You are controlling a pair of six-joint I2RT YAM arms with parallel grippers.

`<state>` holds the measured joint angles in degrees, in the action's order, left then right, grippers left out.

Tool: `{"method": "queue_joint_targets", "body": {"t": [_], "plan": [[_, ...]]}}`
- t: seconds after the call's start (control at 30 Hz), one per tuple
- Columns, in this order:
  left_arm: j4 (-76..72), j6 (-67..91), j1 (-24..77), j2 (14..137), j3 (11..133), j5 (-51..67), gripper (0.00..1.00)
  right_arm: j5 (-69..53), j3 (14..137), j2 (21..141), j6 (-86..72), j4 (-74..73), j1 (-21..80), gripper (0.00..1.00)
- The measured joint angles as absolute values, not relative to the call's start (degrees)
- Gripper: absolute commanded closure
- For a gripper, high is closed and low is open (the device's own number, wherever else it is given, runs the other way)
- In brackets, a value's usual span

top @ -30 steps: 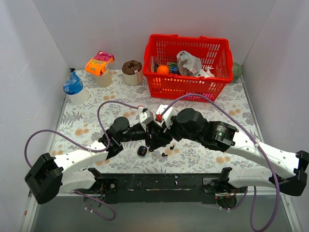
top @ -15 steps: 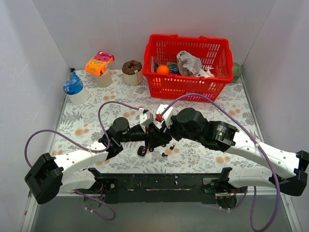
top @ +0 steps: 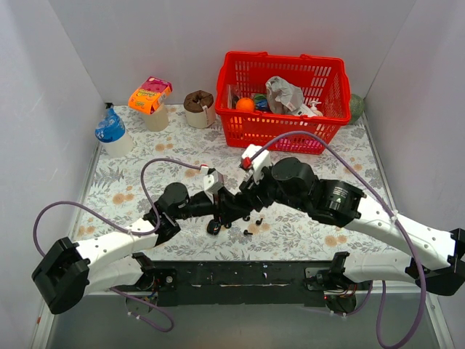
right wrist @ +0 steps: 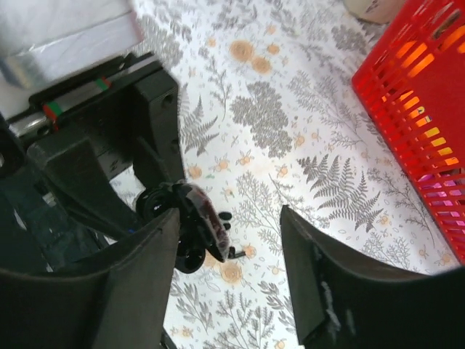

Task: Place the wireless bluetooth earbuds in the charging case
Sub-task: Open the charging case, then pick up the earbud from the center of the board.

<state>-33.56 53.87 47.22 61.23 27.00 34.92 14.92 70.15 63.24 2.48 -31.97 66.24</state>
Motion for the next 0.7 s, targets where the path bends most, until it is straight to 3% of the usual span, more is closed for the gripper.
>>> {"method": "queue_joint_targets", "body": {"t": [0.17, 0.3, 0.37, 0.7], "plan": [[-34.59, 53.84, 47.2, 55.05, 23.05, 31.2, 1.0, 15.68, 71.35, 60.29, -2.22, -29.52, 62.06, 0.31], [-35.22, 54.02, 47.11, 46.33, 19.42, 28.93, 1.0, 14.09, 67.9, 55.96, -6.09, -26.28, 54.7, 0.42], [-34.83, 54.08, 47.09, 41.5, 17.98, 28.32, 1.0, 13.63, 63.11, 54.5, -7.99, -24.1, 52.56, 0.49], [-28.82, 55.44, 47.07, 25.56, 14.48, 25.5, 1.0, 3.51, 40.34, 62.15, -13.17, -21.3, 52.97, 0.52]]}}
